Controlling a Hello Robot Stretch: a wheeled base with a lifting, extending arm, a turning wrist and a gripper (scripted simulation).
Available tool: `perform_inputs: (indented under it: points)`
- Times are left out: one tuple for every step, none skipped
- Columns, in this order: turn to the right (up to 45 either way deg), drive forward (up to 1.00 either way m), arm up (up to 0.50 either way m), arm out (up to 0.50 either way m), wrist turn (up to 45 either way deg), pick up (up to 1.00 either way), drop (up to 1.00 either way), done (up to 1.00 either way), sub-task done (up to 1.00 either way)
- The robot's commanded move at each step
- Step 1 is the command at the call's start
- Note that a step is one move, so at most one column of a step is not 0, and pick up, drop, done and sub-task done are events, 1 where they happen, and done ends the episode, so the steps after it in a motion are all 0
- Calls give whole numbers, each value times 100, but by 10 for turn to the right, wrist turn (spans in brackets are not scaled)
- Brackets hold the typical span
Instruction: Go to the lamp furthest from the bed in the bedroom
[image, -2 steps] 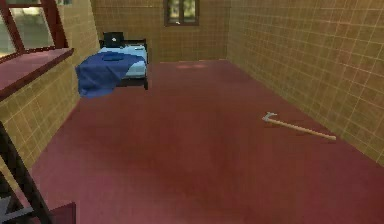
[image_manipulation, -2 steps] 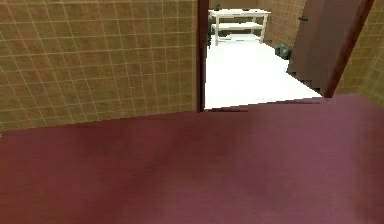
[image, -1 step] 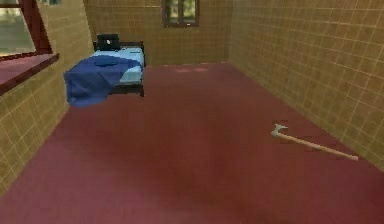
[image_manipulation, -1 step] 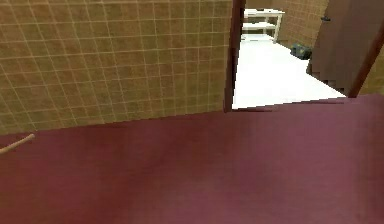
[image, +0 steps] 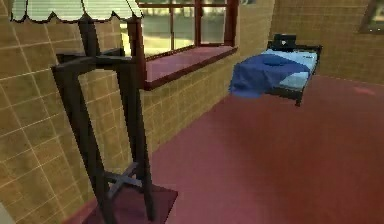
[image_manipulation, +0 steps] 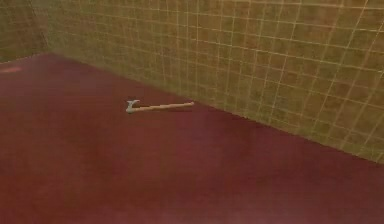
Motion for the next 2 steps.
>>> perform_inputs:
  points:
    - [330,0,0,0,0,0,0,0,0]
    - [0,100,0,0,0,0,0,0,0]
